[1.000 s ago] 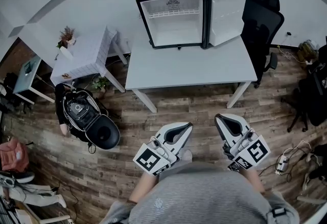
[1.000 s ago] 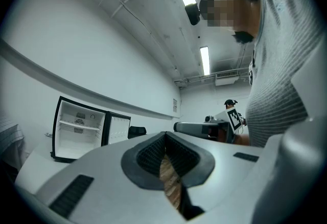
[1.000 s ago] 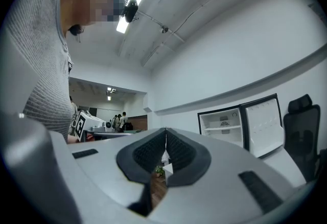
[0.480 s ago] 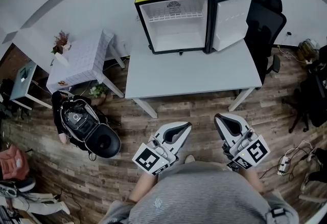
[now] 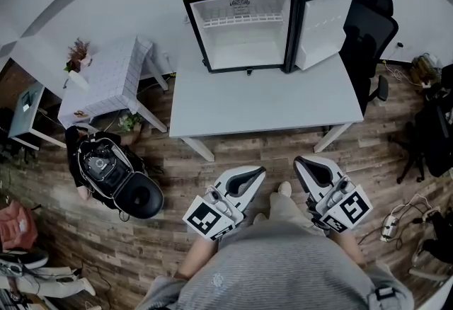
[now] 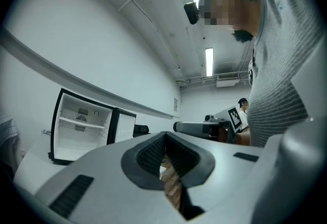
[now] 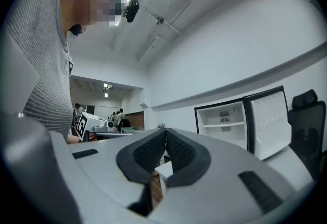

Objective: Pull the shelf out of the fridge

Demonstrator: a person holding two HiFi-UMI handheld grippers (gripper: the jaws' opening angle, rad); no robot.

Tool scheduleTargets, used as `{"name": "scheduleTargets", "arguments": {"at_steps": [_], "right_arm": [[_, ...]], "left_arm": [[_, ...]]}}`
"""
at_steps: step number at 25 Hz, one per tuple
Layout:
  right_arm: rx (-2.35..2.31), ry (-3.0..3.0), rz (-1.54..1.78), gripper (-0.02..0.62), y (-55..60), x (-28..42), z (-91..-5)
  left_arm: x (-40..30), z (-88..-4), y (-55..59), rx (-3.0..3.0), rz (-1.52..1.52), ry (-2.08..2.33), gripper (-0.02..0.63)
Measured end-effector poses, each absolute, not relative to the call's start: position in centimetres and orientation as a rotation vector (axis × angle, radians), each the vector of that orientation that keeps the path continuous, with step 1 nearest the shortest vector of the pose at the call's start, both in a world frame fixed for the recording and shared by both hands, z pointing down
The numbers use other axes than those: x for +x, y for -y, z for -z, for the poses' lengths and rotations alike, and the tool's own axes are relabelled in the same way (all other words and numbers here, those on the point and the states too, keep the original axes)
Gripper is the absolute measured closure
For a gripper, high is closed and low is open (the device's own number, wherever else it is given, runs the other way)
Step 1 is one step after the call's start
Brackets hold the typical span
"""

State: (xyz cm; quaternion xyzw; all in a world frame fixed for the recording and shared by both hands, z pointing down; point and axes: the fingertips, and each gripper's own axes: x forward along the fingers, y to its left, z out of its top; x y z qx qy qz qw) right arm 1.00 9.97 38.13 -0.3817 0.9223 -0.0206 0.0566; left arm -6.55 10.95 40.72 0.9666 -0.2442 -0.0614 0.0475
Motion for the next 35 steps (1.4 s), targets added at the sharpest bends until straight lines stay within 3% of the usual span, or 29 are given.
{"name": "scheduleTargets", "arguments": {"at_steps": [35], "right_arm": [[-0.997, -2.859, 0.068, 0.583, 11.5, 4.2, -36.6]], "left_arm": [[-2.5, -39.0, 9.6, 2.930, 0.146, 0.875, 0.595]]}}
